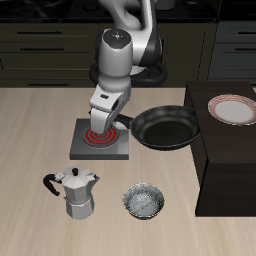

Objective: Place the frypan on the top layer of the shelf

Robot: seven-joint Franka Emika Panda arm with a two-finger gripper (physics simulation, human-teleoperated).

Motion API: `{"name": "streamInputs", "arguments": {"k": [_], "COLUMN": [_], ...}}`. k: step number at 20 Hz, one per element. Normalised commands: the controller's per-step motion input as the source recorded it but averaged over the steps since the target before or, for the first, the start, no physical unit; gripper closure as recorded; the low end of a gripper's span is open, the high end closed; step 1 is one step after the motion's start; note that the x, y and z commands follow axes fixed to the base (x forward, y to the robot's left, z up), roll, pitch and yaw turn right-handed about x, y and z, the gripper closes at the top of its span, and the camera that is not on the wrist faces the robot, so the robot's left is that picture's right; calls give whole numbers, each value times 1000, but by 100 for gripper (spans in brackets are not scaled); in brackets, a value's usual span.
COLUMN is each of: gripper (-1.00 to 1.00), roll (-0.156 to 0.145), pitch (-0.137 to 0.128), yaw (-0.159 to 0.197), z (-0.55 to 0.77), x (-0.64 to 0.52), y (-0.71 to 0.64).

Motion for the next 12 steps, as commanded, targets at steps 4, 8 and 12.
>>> {"name": "streamInputs", "arguments": {"k": [4,8,12], "gripper": [100,100,100], "roll": [9,23,50], "pitch": [-3,4,-2], "yaw": [25,11,6], "z": [-4,2,27], "x": [166,50,18], "y": [218,255,439]}}
